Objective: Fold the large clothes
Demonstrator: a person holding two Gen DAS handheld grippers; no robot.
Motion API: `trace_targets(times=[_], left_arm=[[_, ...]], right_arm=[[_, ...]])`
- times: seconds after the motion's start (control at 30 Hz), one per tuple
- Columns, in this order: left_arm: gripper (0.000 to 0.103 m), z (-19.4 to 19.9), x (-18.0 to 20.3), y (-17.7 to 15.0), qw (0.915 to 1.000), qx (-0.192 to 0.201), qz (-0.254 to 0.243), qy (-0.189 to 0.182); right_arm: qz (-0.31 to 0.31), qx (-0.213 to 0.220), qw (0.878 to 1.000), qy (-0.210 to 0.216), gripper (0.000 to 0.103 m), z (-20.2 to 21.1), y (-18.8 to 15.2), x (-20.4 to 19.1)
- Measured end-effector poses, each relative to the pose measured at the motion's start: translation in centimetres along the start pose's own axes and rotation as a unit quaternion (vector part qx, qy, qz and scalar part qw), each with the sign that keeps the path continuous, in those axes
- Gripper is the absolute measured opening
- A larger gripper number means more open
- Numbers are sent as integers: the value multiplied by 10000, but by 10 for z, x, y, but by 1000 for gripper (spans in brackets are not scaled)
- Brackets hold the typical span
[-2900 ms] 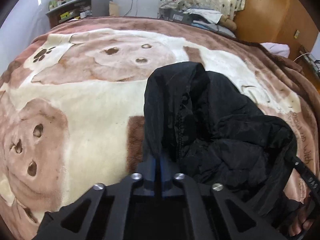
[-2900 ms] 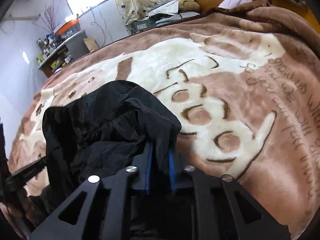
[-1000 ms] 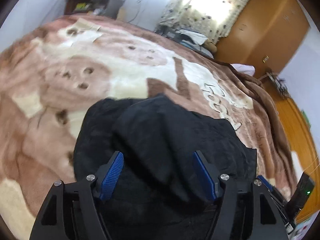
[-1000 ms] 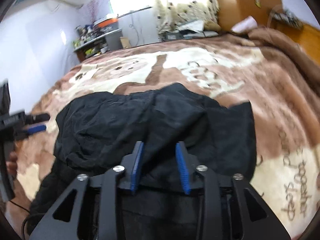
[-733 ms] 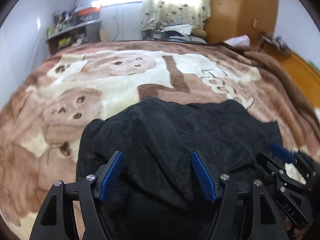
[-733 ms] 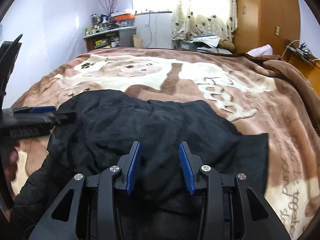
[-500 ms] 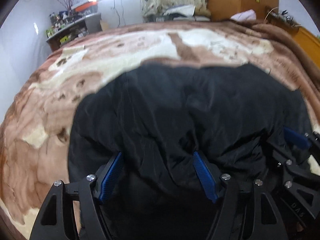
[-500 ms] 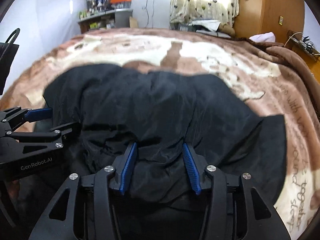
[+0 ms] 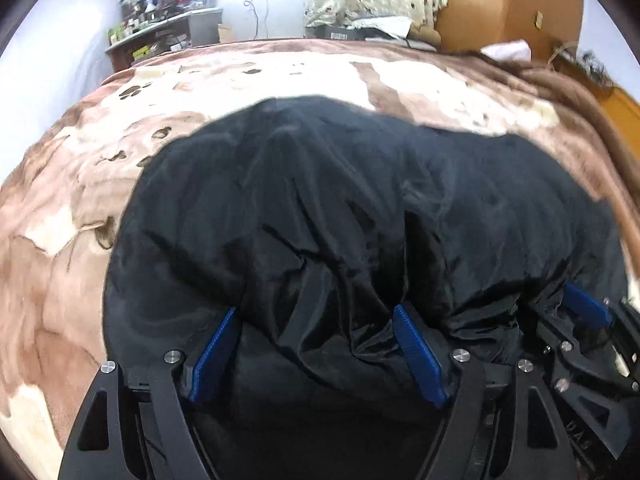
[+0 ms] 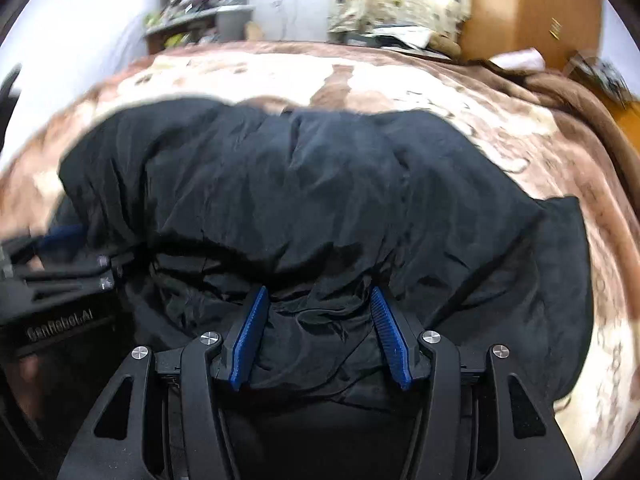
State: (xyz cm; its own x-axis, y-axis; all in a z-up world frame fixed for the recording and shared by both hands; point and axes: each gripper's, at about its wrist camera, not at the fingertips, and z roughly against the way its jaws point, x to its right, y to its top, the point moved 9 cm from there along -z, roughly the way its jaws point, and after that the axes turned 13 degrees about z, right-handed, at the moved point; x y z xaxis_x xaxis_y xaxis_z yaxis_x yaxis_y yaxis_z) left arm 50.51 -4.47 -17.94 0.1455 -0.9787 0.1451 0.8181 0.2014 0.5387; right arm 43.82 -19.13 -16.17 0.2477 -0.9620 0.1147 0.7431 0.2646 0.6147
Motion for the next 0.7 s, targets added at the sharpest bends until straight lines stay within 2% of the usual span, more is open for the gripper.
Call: trace_targets(times=[0.07,0.13,0.17,0.23,0.33,0.47,0.57,0.7], left_arm=[[78,19,1,14,9992,392,-9,-25],[78,34,-1,28,9965,826,5,131],[78,37,0,34,9956,933,21,122],[78,30,1,41,9962,864,52,114],[79,5,-3,39,9978,581,23,311],[80,-13,3,32,9951,702,-434,548],[80,-23,0,30,9966,600,-245,506],[80,-36,-5,24,9983,450,-125,357]], right_arm=[[-228,314,9991,-153,54,16,12,10],[-290,623,9967,-425,54,28,25,20],[-302,655,9962,-496,54,29,28,23],[-407,567,9963,-499,54,22,32,28],[-516,377,9972,-396,54,5,28,30],[-412,280,9981,-376,54,-10,19,28],[-314,292,9979,-478,54,-16,16,26],[-361,155,9987,-327,54,-27,10,25]])
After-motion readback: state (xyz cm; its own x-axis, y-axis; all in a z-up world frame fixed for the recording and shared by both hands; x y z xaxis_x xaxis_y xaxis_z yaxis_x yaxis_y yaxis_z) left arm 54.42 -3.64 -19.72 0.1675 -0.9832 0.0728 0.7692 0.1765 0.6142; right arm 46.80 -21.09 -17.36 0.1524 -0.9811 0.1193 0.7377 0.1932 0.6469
